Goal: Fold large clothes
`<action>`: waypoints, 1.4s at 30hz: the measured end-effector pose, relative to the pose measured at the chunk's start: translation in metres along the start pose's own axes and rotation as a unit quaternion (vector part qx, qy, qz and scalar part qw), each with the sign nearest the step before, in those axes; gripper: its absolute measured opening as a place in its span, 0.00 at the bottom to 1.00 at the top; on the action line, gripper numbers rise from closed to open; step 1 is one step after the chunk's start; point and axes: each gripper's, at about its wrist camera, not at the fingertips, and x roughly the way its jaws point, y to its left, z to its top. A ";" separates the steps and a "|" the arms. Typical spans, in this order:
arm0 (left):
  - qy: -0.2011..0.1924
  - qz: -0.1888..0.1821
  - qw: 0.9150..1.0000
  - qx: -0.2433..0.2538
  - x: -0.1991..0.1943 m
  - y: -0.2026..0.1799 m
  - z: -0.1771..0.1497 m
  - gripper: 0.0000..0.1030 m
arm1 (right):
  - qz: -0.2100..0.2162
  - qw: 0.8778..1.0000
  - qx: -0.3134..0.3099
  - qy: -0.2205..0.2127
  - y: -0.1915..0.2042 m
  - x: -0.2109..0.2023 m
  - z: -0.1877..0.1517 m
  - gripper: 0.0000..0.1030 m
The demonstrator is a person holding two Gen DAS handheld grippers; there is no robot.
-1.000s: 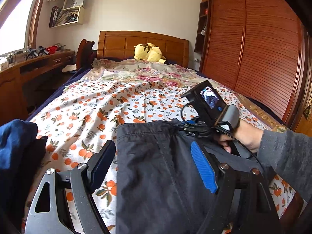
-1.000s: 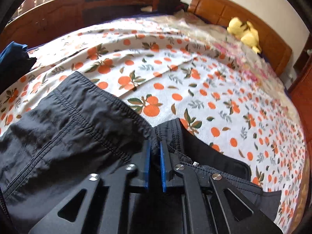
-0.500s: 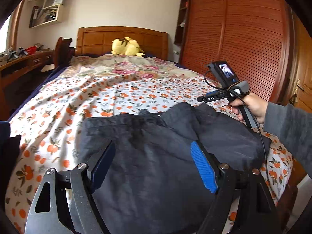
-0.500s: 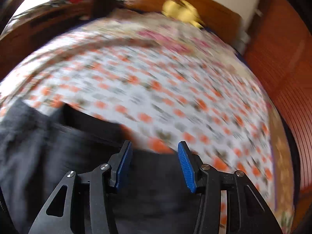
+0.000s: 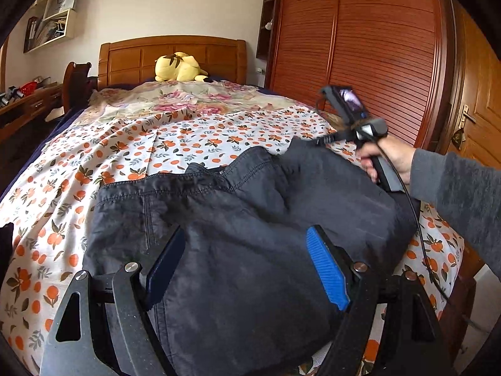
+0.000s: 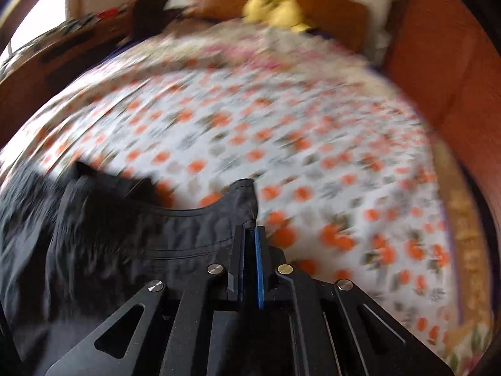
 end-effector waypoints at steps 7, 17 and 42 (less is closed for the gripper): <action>0.006 -0.003 1.000 0.001 -0.002 -0.004 0.000 0.78 | -0.051 0.997 0.043 0.045 -0.022 0.018 -0.004 0.07; 0.015 -0.008 1.000 0.012 -0.004 -0.020 -0.003 0.78 | -0.009 1.000 -0.011 0.002 0.008 -0.096 -0.073 0.52; 0.076 -0.029 0.996 0.048 0.021 -0.057 -0.023 0.78 | 0.000 0.995 0.074 0.071 -0.018 -0.153 -0.198 0.72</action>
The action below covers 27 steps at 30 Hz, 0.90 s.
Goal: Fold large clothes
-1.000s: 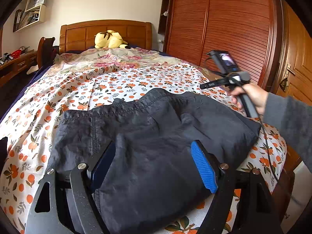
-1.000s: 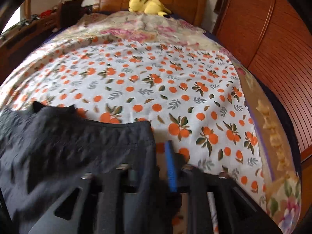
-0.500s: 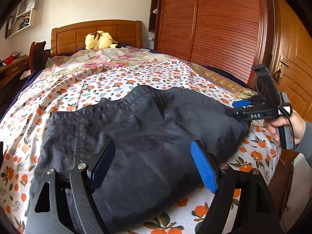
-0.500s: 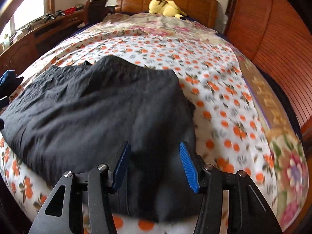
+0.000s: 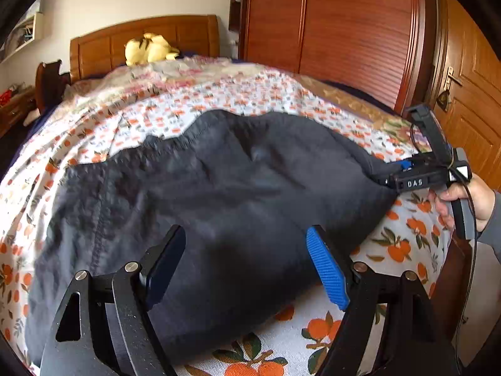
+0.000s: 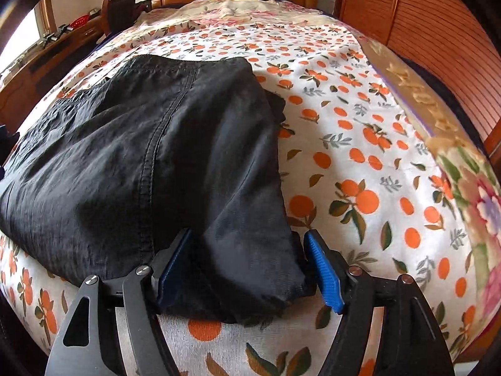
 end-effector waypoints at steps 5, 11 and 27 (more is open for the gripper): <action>0.024 -0.011 1.000 -0.007 0.010 0.004 -0.006 0.78 | 0.035 0.999 0.014 0.000 -0.004 0.008 -0.002 0.48; 0.033 -0.021 0.999 -0.019 0.014 0.010 -0.008 0.78 | 0.050 0.998 0.013 -0.031 -0.006 -0.008 0.004 0.16; -0.016 0.010 0.998 -0.058 -0.033 0.047 -0.004 0.78 | 0.082 0.985 -0.048 -0.144 0.045 -0.095 0.041 0.10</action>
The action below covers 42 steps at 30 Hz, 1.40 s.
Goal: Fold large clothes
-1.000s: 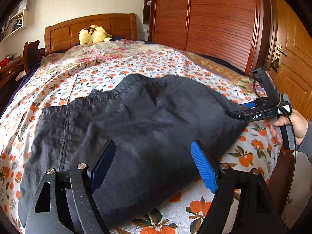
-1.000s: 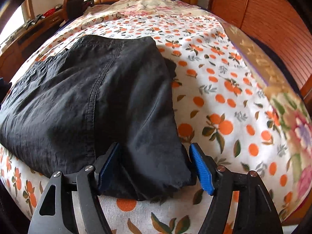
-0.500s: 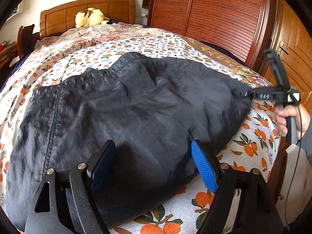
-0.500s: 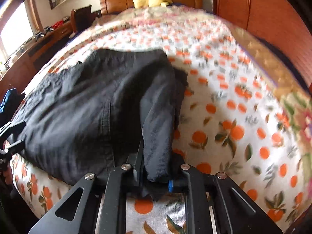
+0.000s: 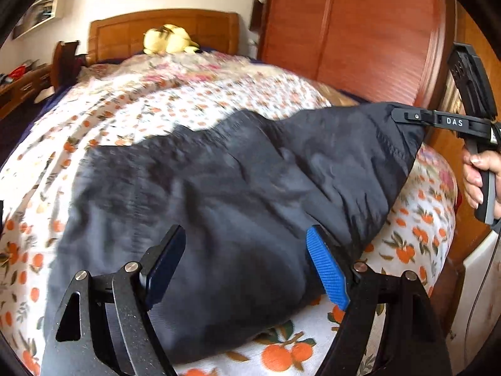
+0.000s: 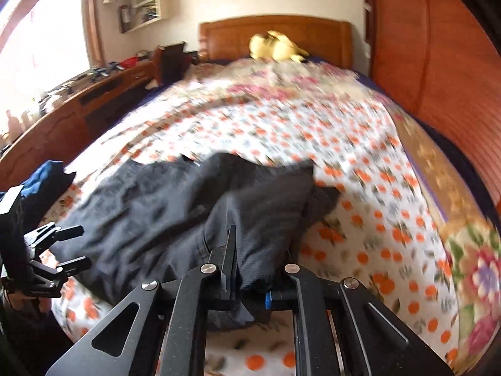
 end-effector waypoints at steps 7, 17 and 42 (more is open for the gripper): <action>-0.040 0.039 0.998 -0.025 -0.043 0.044 0.000 0.78 | 0.053 0.995 -0.080 -0.043 0.081 -0.002 0.043 0.06; -0.064 0.115 0.988 -0.083 -0.093 0.126 -0.028 0.78 | 0.178 0.967 -0.175 -0.045 0.226 0.035 0.053 0.06; -0.089 0.114 0.985 -0.089 -0.100 0.125 -0.031 0.78 | 0.136 0.980 -0.144 -0.017 0.190 0.018 0.022 0.43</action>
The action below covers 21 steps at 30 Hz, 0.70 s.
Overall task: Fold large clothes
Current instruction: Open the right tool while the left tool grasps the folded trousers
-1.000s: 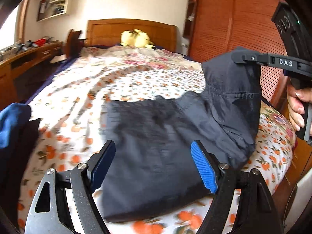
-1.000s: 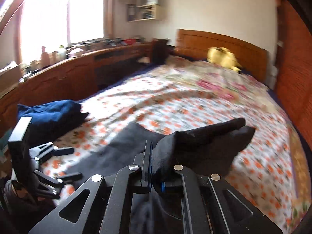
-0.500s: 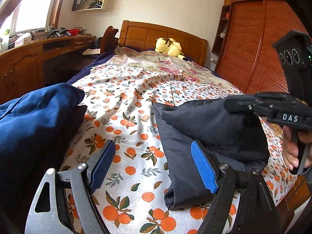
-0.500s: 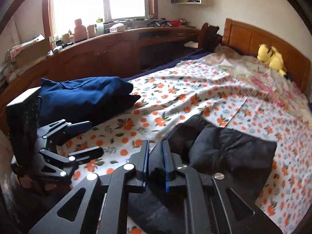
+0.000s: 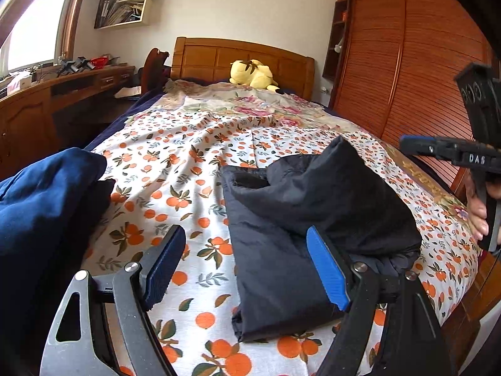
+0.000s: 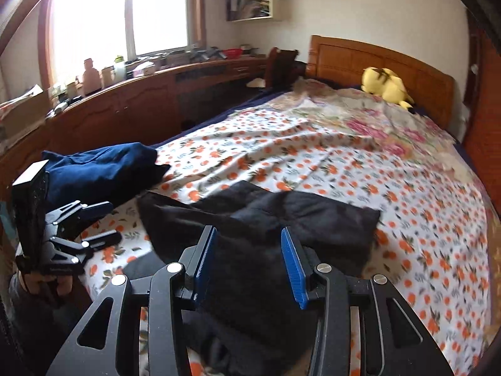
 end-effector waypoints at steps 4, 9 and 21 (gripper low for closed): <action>-0.008 -0.005 1.000 0.001 -0.002 -0.007 0.002 0.78 | -0.010 0.999 0.018 0.042 -0.007 0.009 -0.016 0.43; -0.022 -0.016 1.000 0.000 -0.008 -0.013 0.005 0.78 | 0.058 0.988 0.065 0.123 0.001 0.049 -0.046 0.43; -0.006 -0.058 0.998 0.001 0.011 -0.028 0.001 0.78 | 0.053 0.992 0.048 0.108 0.027 0.057 -0.061 0.43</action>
